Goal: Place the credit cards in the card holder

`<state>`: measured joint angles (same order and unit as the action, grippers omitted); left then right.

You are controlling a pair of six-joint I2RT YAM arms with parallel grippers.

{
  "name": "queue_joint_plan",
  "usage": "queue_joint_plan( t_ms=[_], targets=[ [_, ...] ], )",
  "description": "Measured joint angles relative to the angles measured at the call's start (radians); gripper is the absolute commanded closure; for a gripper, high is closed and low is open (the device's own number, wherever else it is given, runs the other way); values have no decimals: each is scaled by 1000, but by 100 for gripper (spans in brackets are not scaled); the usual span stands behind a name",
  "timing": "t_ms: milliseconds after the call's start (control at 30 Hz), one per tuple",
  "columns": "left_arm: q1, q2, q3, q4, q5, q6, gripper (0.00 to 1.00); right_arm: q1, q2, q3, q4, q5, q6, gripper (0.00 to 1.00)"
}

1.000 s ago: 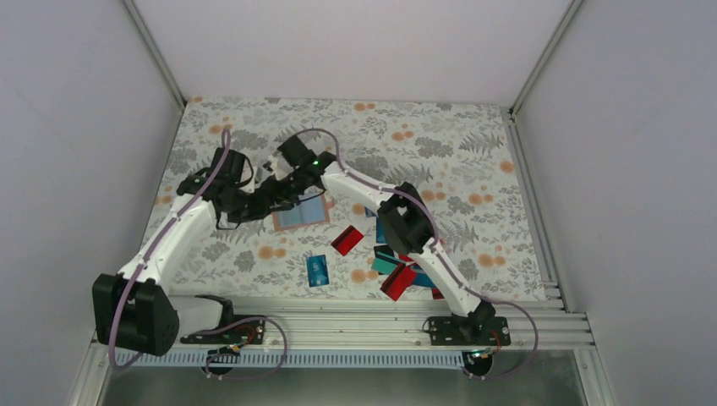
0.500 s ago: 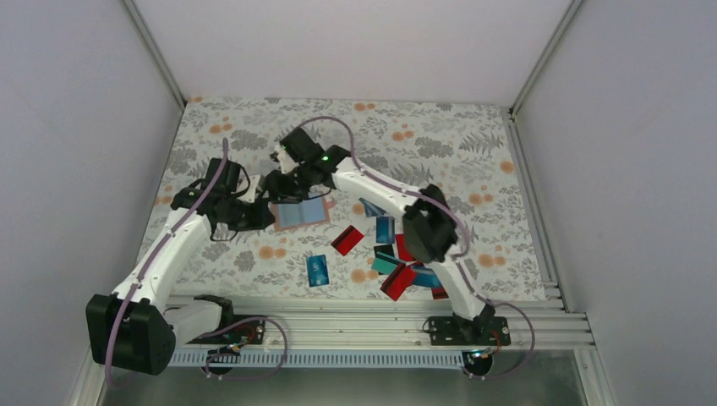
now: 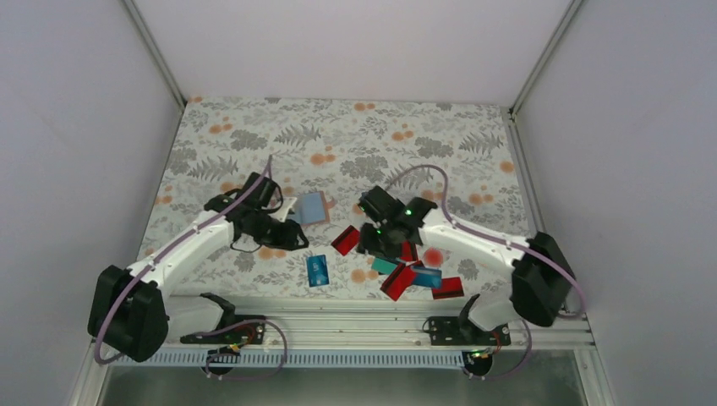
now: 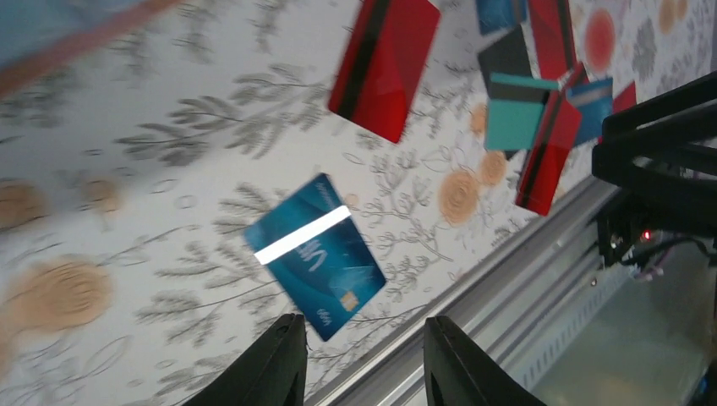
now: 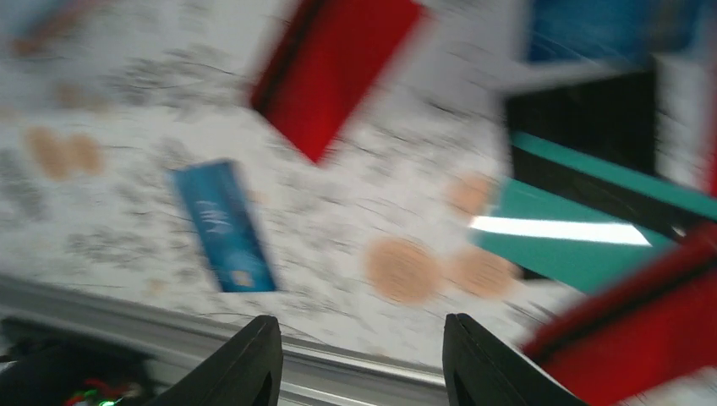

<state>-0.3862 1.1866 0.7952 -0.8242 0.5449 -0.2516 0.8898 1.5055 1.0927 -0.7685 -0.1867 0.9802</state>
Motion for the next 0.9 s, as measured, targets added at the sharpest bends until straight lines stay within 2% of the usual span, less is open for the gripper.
queue_joint_plan(
  t_ms=[133,267,333,467,567,633,733,900],
  targets=[
    [-121,52,0,51,3,-33,60,-7,-140,-176,-86,65,121,41],
    [-244,106,0,98,-19,-69,57,-12,-215,-283,-135,92,226,31],
    [-279,131,3,112,-36,-83,53,-13,-226,-316,-147,98,262,30],
    [-337,157,9,119,-116,-127,38,-14,-216,-348,-129,103,290,30],
    [-341,157,7,111,-192,-163,28,-15,-189,-351,-37,76,251,31],
    [-341,157,-3,108,-245,-192,26,-15,-163,-344,25,55,217,31],
    [-341,167,-6,105,-301,-218,31,-15,-104,-299,93,29,157,31],
    [-341,276,18,122,-366,-237,45,-15,-44,-243,174,-8,80,33]
  ],
)
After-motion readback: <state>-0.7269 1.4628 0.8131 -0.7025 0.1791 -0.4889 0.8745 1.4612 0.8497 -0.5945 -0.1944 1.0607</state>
